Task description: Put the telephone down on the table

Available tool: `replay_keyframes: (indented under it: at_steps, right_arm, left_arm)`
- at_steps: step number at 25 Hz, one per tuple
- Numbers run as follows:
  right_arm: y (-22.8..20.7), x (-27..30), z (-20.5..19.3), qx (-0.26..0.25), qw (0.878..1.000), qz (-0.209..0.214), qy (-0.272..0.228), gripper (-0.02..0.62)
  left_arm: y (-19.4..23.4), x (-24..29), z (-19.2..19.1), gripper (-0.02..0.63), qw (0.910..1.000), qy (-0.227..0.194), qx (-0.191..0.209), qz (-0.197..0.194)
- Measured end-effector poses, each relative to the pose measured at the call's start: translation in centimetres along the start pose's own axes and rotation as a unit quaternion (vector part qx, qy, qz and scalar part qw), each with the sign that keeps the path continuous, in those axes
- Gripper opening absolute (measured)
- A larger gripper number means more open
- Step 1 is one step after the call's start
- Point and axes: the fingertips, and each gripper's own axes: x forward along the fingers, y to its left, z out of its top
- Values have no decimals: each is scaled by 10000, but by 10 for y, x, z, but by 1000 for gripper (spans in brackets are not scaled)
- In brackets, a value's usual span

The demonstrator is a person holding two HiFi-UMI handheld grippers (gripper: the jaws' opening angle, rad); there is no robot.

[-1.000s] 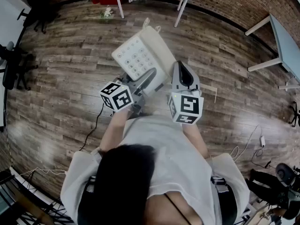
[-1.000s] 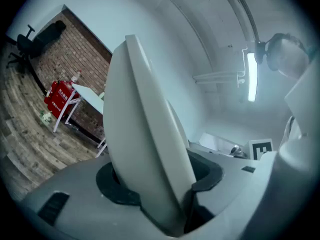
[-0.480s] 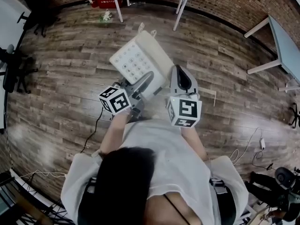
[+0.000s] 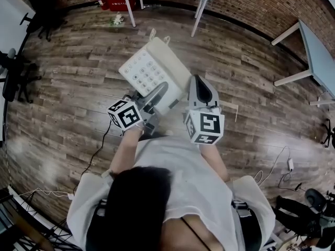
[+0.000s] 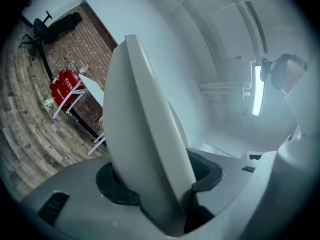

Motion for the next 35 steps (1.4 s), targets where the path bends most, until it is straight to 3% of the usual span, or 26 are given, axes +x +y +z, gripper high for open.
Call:
replay_keyframes:
  at_steps: [11,25,35]
  right_arm:
    - [2,-14,-4,-43,9991,417,46,25]
    - [-11,12,-13,-152,9996,224,82,25]
    - [-20,72,-2,-124,9999,117,-7,25]
  left_arm:
    - [-7,3,-15,259,9999,-77,-103,83]
    - [14,30,-3,259,9999,70,-100,-71]
    - [47,66,38,259,9999,111,-42,-125]
